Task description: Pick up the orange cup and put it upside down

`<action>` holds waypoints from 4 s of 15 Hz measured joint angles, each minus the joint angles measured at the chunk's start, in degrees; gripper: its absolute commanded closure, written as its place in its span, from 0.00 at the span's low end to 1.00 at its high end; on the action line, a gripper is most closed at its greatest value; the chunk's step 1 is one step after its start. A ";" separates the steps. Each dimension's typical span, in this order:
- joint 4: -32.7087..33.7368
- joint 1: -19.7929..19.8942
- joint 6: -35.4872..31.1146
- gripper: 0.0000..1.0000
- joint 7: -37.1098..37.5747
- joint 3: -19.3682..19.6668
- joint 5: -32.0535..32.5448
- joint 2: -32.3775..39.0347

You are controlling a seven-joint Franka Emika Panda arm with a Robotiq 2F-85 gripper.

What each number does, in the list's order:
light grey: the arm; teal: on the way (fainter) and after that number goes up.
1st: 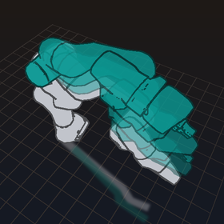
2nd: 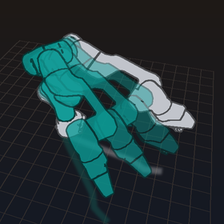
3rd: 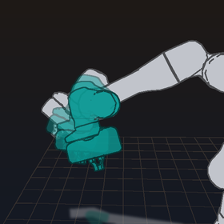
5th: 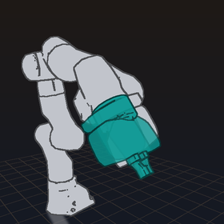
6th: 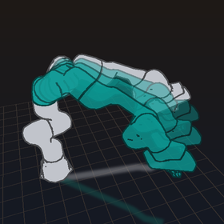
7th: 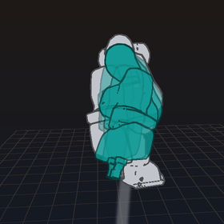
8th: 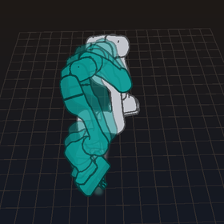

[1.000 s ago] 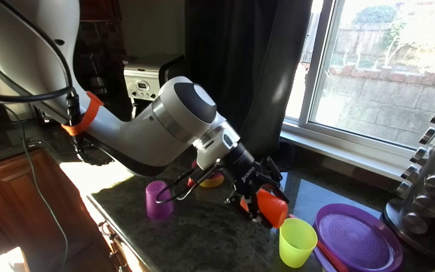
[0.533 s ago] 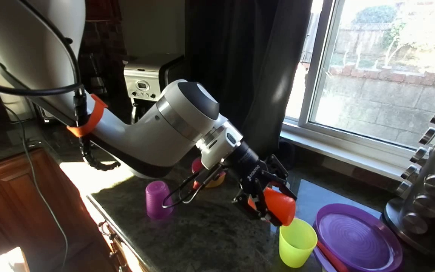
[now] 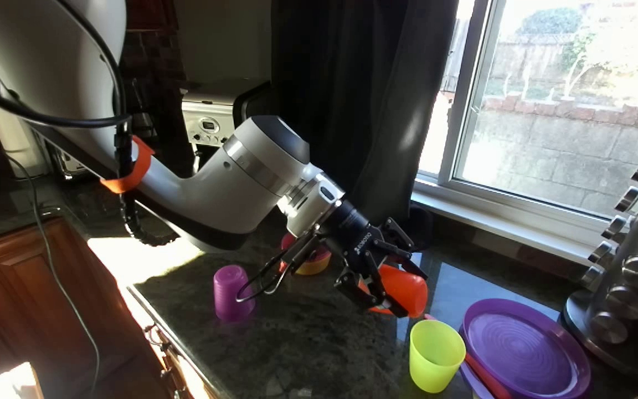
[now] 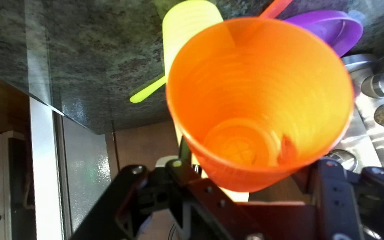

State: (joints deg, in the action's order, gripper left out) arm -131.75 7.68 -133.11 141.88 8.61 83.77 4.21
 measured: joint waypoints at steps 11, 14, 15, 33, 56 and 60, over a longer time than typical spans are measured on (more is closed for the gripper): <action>0.00 -2.08 16.19 0.57 2.68 -2.71 3.13 1.52; -0.01 -3.40 21.62 0.57 3.41 -4.32 3.44 3.32; 0.01 -3.71 22.20 0.57 3.44 -4.68 3.70 3.93; 3.78 -2.00 17.25 0.57 2.12 -5.24 10.43 10.84; 5.75 -0.93 17.26 0.00 0.25 -5.19 6.33 11.79; 5.63 -0.91 16.37 0.00 -2.33 -5.25 5.18 10.30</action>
State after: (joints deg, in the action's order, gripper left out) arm -126.12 6.77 -116.74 139.55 3.35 88.94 14.51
